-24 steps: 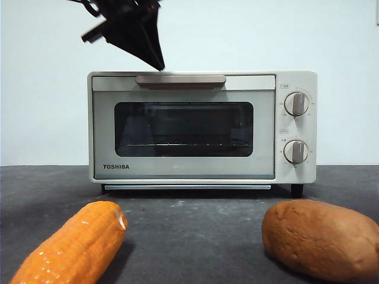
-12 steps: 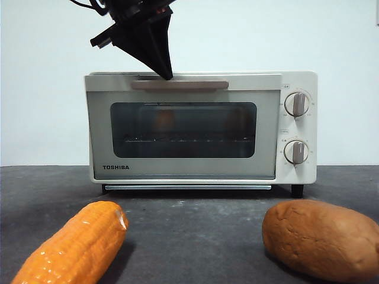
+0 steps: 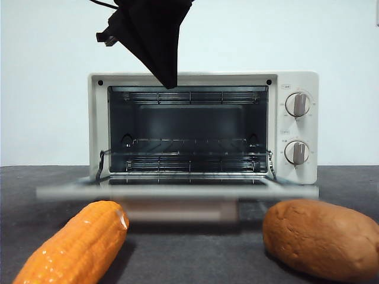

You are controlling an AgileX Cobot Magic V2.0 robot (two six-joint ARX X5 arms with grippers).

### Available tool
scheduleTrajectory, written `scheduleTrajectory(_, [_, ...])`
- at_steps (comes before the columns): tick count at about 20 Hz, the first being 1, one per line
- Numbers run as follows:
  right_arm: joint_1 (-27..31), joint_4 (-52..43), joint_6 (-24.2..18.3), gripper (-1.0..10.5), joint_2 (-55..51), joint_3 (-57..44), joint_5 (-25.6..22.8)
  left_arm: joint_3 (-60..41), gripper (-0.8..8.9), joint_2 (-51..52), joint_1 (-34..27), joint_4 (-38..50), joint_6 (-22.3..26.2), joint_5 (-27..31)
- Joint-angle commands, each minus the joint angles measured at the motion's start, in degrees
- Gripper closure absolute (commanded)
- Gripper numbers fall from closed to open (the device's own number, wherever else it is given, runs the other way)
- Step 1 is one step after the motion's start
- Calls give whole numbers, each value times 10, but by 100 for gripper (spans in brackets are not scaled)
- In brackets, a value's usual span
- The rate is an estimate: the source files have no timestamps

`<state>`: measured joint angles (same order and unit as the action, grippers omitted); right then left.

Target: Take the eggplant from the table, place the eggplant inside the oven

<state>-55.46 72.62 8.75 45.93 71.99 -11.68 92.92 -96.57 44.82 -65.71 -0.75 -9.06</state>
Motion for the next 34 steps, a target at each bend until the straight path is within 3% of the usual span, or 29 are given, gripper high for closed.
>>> scheduleTrajectory(1, [-6,-8,-17,788,16,11,3,-3,808,18,0,28,0,10])
scheduleTrajectory(4, [-6,-11,-39,788,43,11,3,-49,808,56,-17,81,-14,47])
scheduleTrajectory(9, [-6,-63,-93,788,106,11,2,-189,808,163,-77,205,-43,51])
scheduleTrajectory(14, [-5,-158,-188,788,207,11,-8,-379,808,300,-183,315,-75,46])
scheduleTrajectory(17, [-1,-246,-244,788,276,11,-12,-469,808,363,-251,353,-86,0])
scheduleTrajectory(22, [16,-428,-392,788,405,11,-121,-539,808,400,-323,371,-94,-76])
scheduleTrajectory(25, [21,-519,-513,788,469,11,-181,-542,808,400,-328,376,-94,-81])
scheduleTrajectory(27, [22,-571,-569,788,507,11,-194,-542,808,400,-328,388,-94,-81])
scheduleTrajectory(29, [29,-610,-594,788,538,11,-209,-542,808,399,-328,394,-94,-81])
scheduleTrajectory(34, [43,-686,-606,767,593,11,-261,-542,808,399,-328,400,-94,-81])
